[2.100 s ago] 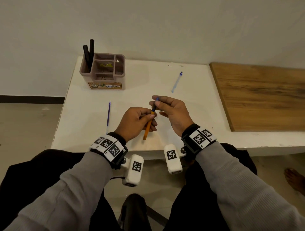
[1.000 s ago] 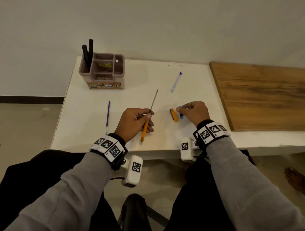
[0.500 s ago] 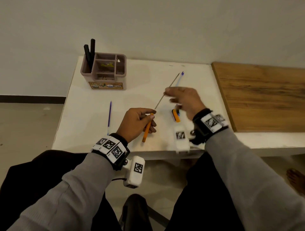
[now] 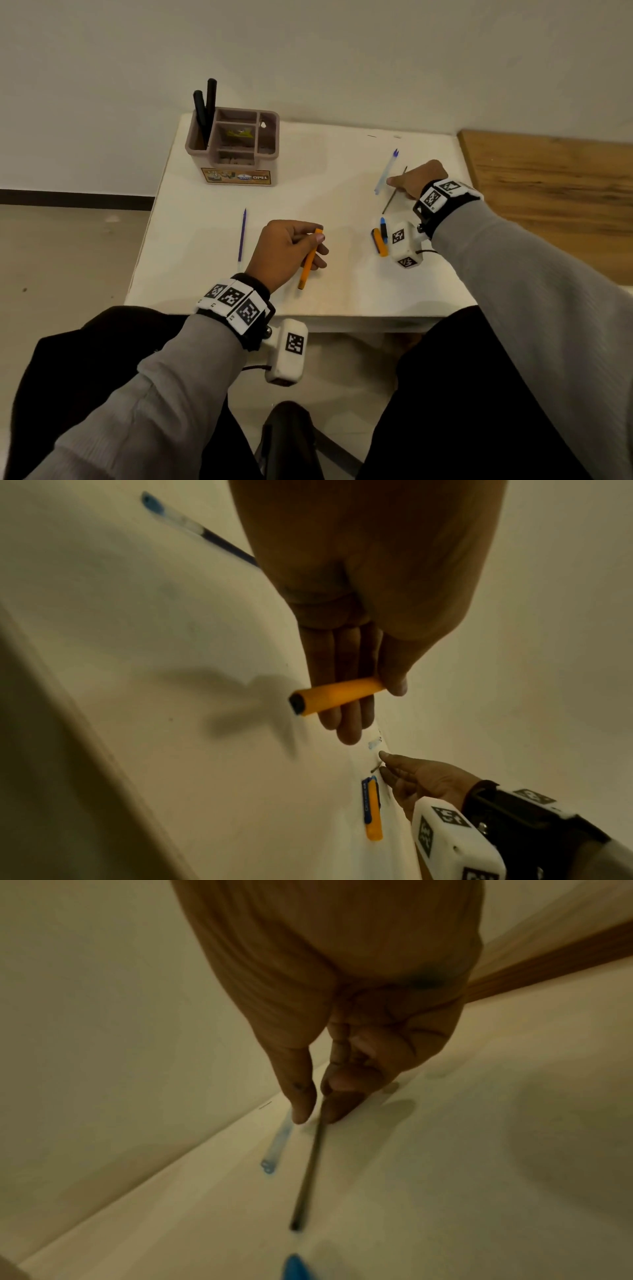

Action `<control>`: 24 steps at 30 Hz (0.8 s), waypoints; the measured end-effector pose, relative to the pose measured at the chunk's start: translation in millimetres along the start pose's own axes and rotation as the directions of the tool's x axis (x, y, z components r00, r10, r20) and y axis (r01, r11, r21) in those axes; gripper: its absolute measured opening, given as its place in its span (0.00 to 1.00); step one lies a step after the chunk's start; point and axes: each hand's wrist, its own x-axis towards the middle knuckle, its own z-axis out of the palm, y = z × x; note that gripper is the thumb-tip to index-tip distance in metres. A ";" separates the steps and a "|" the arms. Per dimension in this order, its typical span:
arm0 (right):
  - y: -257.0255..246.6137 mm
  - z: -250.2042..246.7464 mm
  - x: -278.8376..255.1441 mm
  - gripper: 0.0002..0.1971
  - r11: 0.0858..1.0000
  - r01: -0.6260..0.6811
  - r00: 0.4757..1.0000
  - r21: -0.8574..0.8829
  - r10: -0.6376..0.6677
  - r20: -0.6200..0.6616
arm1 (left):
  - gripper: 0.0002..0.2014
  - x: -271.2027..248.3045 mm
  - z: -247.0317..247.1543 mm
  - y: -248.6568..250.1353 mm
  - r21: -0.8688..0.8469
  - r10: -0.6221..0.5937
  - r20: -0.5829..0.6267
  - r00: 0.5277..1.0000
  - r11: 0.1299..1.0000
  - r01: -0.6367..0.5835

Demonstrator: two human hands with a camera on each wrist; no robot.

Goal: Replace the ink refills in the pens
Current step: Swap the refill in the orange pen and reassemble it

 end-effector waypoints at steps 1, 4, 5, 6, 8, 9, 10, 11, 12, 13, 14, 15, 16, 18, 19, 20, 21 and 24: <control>-5.7 3.3 -6.6 0.24 0.999 0.033 0.999 0.009 -0.032 -0.010 | 0.10 -0.8 -1.2 1.6 0.001 0.009 -0.011 1.000 1.000 -0.009; -25.0 17.5 -46.5 0.16 0.976 0.184 0.979 0.118 -0.192 0.065 | 0.08 -5.9 -8.7 7.5 0.040 0.048 -0.047 0.998 0.998 -0.046; -30.1 24.6 -63.7 0.13 0.968 0.218 0.963 0.126 -0.234 0.130 | 0.08 -8.8 -12.6 8.9 0.042 0.057 -0.073 0.996 0.998 -0.054; -37.7 33.5 -82.7 0.11 0.960 0.251 0.941 0.124 -0.272 0.201 | 0.08 -12.5 -19.1 12.0 0.039 0.069 -0.111 0.991 0.997 -0.065; -52.7 56.8 -113.4 0.11 0.941 0.325 0.876 0.090 -0.336 0.346 | 0.08 -16.6 -31.8 13.6 0.018 0.078 -0.200 0.977 0.997 -0.076; -61.9 70.5 -125.5 0.12 0.928 0.370 0.839 0.050 -0.357 0.410 | 0.08 -19.4 -40.7 14.9 0.011 0.084 -0.256 0.963 0.996 -0.084; -70.9 85.8 -135.5 0.15 0.915 0.403 0.813 -0.003 -0.357 0.460 | 0.08 -21.6 -50.8 15.0 0.007 0.091 -0.313 0.945 0.996 -0.093; -78.7 100.1 -146.1 0.19 0.899 0.433 0.803 -0.064 -0.352 0.481 | 0.08 -23.7 -61.4 14.4 0.004 0.095 -0.368 0.925 0.995 -0.100; -85.0 113.2 -154.8 0.23 0.882 0.458 0.803 -0.114 -0.355 0.479 | 0.09 -25.8 -71.6 13.3 0.001 0.095 -0.417 0.904 0.995 -0.104; -89.9 123.4 -163.5 0.26 0.869 0.470 0.813 -0.157 -0.358 0.459 | 0.09 -28.1 -81.1 12.3 -0.003 0.090 -0.462 0.883 0.995 -0.103; -93.1 131.4 -170.8 0.28 0.862 0.473 0.829 -0.182 -0.366 0.423 | 0.09 -30.9 -89.3 11.2 -0.008 0.081 -0.500 0.862 0.995 -0.098; -95.0 136.7 -176.5 0.27 0.862 0.470 0.843 -0.191 -0.374 0.386 | 0.09 -33.7 -95.6 10.1 -0.013 0.070 -0.530 0.845 0.996 -0.091; -96.1 141.3 -179.9 0.26 0.870 0.459 0.854 -0.178 -0.377 0.359 | 0.08 -36.2 -100.2 9.2 -0.019 0.062 -0.552 0.832 0.996 -0.087; -98.1 144.5 -184.0 0.24 0.893 0.425 0.873 -0.151 -0.359 0.330 | 0.08 -39.0 -103.5 7.7 -0.026 0.053 -0.574 0.817 0.996 -0.083; -98.8 143.8 -184.8 0.24 0.902 0.406 0.882 -0.148 -0.345 0.321 | 0.08 -39.4 -103.1 7.0 -0.024 0.048 -0.576 0.816 0.997 -0.075; -98.6 142.5 -184.3 0.25 0.908 0.390 0.890 -0.151 -0.329 0.317 | 0.09 -39.3 -102.0 6.4 -0.021 0.041 -0.574 0.818 0.998 -0.065; -97.0 139.5 -183.1 0.27 0.912 0.377 0.894 -0.158 -0.314 0.319 | 0.09 -39.0 -100.2 6.5 -0.027 0.032 -0.568 0.822 0.998 -0.057; -81.6 122.1 -174.8 0.31 0.922 0.343 0.903 -0.180 -0.271 0.334 | 0.10 -36.0 -91.4 8.5 -0.053 0.020 -0.514 0.857 0.997 -0.055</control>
